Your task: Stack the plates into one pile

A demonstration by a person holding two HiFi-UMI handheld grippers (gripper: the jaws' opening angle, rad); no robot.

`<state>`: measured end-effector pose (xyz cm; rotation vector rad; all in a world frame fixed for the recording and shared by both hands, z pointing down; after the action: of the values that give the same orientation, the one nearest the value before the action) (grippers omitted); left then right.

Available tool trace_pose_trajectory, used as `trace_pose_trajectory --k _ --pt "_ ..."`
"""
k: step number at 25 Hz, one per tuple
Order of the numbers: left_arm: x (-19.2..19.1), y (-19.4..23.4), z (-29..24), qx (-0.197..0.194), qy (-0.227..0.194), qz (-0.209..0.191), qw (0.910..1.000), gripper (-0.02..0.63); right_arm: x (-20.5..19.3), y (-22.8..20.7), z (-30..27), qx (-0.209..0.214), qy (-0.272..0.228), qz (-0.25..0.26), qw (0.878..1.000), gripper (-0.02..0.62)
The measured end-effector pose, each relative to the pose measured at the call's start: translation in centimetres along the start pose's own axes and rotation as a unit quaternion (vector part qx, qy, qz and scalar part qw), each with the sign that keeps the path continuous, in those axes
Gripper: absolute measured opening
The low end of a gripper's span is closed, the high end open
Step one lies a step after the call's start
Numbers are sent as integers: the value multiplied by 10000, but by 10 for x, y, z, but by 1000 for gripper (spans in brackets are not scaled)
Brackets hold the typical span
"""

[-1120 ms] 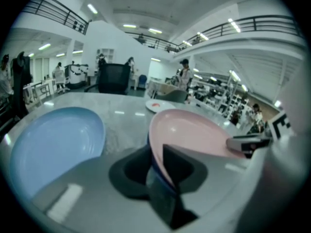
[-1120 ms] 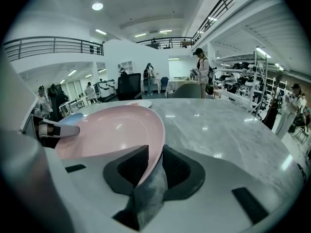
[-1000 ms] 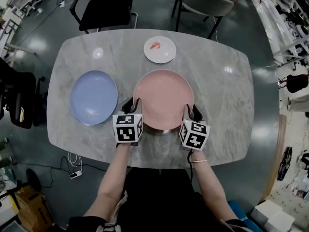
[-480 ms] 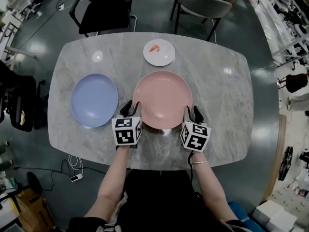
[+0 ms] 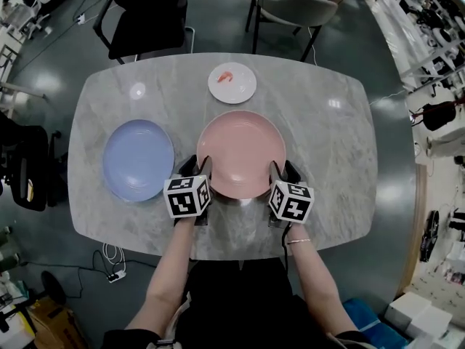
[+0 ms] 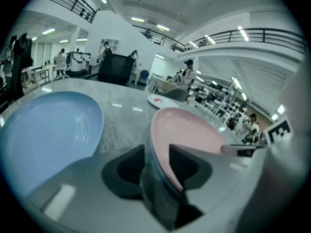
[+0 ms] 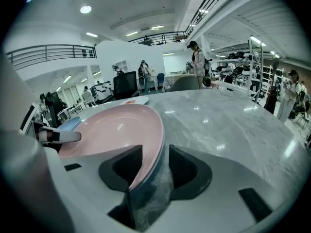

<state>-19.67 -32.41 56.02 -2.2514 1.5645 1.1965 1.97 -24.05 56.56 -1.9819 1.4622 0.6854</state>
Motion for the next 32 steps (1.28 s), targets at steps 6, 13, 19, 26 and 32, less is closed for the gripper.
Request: trace_pose_trajectory --k 6,13,19,26,32 --pt "-4 -4 -12 -76 98 59 9999 138 -3 4 -5 177 118 -105 9997 142" --pt "-8 -17 -11 -53 77 -104 9999 127 -5 -8 -1 349 31 -212 9992 123" --pt "1 -26 15 133 -179 44 9997 127 14 -2 24 726 -176 -292 9968 121" --pt "8 -9 68 670 -582 390 9953 129 36 37 44 1260 -293 80 9916 122" --pt "10 53 123 1044 -816 630 9892 127 38 118 48 1713 -338 278 9842 128"
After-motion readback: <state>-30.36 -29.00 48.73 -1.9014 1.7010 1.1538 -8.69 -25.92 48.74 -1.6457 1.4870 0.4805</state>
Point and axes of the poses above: the fingertips, and each gripper's own axes: z backward along the fingers, y to its left, x out of its top, the point moved 1 cm from there along z, backward along the fingers, and after that the axes turned 2 degrees about y, right-handed, at the moved point
